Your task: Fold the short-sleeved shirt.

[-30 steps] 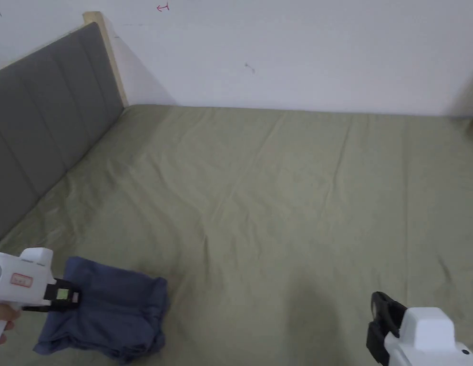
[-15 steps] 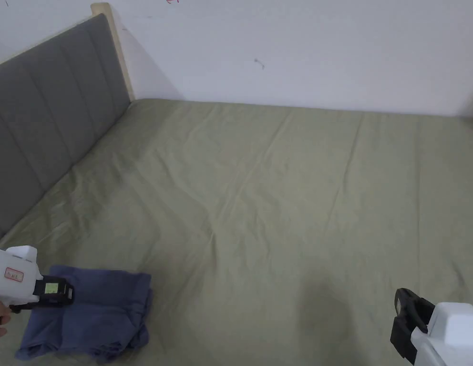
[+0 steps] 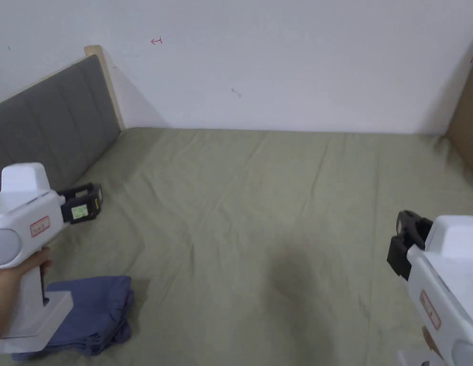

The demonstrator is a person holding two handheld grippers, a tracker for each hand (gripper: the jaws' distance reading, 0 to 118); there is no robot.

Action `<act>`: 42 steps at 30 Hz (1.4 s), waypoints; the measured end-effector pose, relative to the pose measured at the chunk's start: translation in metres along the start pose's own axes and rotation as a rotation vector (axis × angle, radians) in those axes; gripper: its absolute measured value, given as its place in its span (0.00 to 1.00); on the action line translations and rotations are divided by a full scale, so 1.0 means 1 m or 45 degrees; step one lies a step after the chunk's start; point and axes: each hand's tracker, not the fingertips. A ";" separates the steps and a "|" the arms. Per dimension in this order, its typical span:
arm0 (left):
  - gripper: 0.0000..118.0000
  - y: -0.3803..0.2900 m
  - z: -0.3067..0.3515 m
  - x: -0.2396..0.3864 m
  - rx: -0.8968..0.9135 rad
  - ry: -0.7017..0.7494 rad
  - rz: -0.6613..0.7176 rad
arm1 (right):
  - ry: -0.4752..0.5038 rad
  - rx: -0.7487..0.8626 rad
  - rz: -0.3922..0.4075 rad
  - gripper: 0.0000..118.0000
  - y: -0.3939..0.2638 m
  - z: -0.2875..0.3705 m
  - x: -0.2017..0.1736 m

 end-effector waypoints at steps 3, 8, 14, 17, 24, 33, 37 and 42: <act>0.80 0.014 0.036 0.047 0.157 -0.072 0.056 | -0.029 0.088 0.024 0.00 0.021 0.016 0.012; 0.78 0.011 0.068 0.112 0.340 -0.080 -0.002 | -0.055 0.156 0.031 0.00 0.040 0.039 0.032; 0.57 -0.017 0.084 0.167 0.459 -0.095 -0.019 | -0.097 0.201 0.050 0.00 0.043 0.055 0.048; 0.20 -0.030 0.084 0.184 0.474 -0.127 0.006 | -0.109 0.215 0.052 0.00 0.040 0.059 0.052; 0.00 -0.047 0.085 0.206 0.495 -0.182 -0.069 | -0.129 0.219 0.055 0.00 0.038 0.061 0.056; 0.00 -0.049 0.083 0.207 0.476 -0.214 -0.056 | -0.129 0.222 0.053 0.00 0.038 0.062 0.055; 0.00 -0.050 0.083 0.207 0.475 -0.222 -0.050 | -0.129 0.225 0.053 0.00 0.038 0.062 0.054; 0.00 -0.050 0.085 0.208 0.473 -0.228 -0.058 | -0.128 0.227 0.058 0.00 0.038 0.063 0.054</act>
